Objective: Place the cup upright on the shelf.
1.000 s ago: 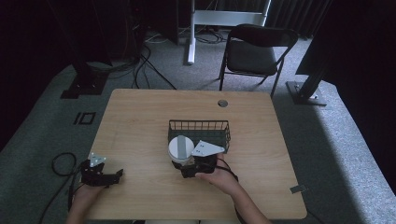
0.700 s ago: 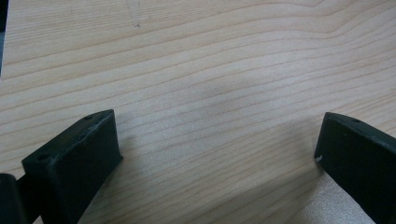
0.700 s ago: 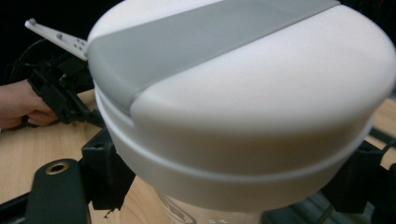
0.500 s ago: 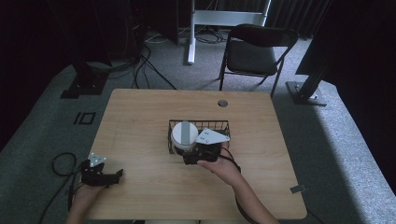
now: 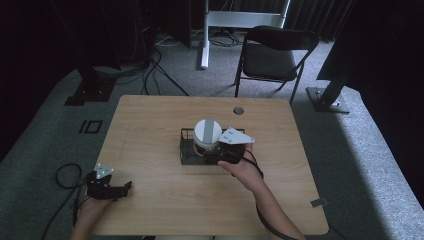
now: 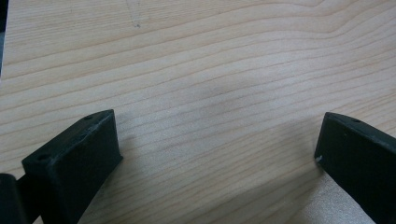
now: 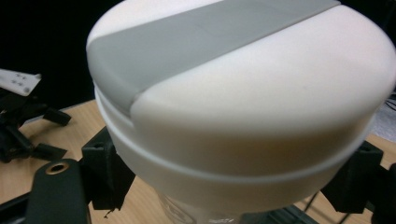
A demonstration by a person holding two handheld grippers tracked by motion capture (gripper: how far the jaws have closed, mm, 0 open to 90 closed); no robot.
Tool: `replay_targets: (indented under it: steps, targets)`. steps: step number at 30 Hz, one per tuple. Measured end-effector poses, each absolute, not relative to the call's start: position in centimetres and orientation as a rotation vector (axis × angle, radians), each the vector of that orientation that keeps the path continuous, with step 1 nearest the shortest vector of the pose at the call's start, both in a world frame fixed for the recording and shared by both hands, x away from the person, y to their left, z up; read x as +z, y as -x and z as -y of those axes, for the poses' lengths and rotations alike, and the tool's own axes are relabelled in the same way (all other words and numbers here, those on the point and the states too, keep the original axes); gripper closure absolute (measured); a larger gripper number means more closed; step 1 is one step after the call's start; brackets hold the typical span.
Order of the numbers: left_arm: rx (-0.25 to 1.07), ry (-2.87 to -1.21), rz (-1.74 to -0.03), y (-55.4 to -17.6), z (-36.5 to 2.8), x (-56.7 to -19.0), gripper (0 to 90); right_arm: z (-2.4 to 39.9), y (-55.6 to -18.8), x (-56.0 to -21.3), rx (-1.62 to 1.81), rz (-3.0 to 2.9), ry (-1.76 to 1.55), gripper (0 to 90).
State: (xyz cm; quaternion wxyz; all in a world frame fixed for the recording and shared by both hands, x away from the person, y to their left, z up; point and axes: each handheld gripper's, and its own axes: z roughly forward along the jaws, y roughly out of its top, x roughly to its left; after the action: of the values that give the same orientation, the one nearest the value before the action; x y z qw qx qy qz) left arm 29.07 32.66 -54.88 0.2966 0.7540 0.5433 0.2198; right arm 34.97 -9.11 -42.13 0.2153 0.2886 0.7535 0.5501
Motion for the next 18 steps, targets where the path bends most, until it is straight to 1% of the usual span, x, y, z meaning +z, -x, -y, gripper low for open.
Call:
replay_targets:
  steps: [9, 18]
  targets:
    - [0.585, -2.005, -1.444, -29.1, -32.7, -54.9, 0.1, 11.0, -36.4, -41.5, 1.440, -2.011, -0.879, 18.3]
    - [0.584, -2.006, -1.444, -29.1, -32.7, -54.9, 0.1, 12.9, -37.8, -42.2, 1.354, -1.968, -0.971, 18.4]
